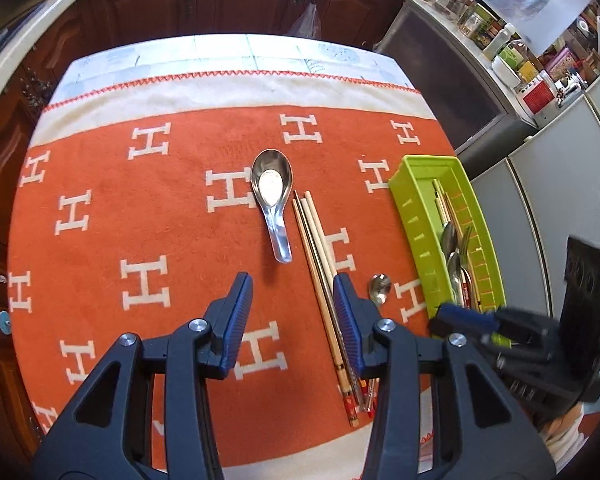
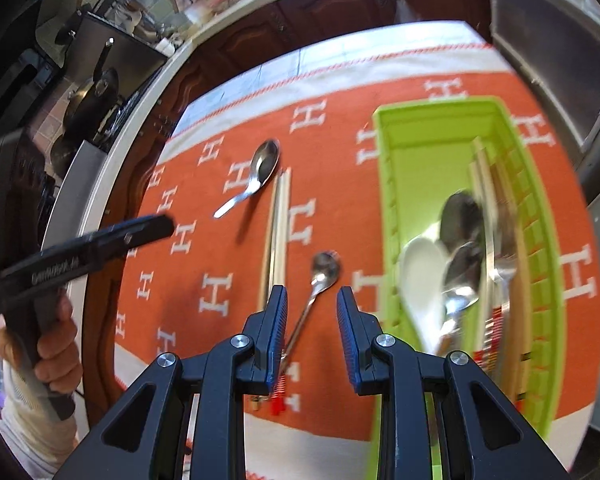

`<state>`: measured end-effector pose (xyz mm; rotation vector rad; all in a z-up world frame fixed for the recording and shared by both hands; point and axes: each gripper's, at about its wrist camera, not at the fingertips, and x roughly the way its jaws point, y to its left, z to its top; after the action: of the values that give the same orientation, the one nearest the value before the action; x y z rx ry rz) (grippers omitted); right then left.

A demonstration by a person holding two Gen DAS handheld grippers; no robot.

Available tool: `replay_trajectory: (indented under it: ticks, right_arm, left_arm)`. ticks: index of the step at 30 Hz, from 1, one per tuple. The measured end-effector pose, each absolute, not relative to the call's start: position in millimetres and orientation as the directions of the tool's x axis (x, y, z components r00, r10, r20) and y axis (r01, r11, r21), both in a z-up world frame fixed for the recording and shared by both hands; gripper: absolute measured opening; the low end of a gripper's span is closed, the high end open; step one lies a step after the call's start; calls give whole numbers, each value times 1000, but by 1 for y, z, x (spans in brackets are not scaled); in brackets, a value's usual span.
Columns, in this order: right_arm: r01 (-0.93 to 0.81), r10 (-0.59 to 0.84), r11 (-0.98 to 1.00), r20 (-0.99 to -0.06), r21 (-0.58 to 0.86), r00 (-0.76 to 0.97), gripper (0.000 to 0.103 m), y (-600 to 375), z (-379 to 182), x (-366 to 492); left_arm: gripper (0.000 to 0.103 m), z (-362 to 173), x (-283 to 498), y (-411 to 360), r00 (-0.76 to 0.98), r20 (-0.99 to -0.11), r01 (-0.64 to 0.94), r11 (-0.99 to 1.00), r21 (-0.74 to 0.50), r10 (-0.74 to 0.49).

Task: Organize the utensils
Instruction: 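Move both tools back over the remaining spoons and chopsticks, then grasp the large silver spoon with the left tool while the right tool grasps a small silver spoon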

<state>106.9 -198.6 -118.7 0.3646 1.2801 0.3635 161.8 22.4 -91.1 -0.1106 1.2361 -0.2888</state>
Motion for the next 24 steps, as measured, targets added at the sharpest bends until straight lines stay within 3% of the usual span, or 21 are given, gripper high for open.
replay_trajectory:
  ticks: [10, 17, 24]
  right_arm:
    - [75, 454, 883, -883, 463, 117, 21, -173, -164, 116]
    - [57, 346, 935, -936, 350, 68, 15, -146, -187, 123]
    - [-19, 216, 976, -964, 216, 157, 4, -129, -186, 128]
  left_arm:
    - [38, -126, 193, 28, 237, -923, 153, 950, -273, -304]
    - [38, -145, 212, 33, 210, -926, 135, 947, -290, -314]
    - [38, -155, 231, 28, 193, -917, 123, 936, -331, -349]
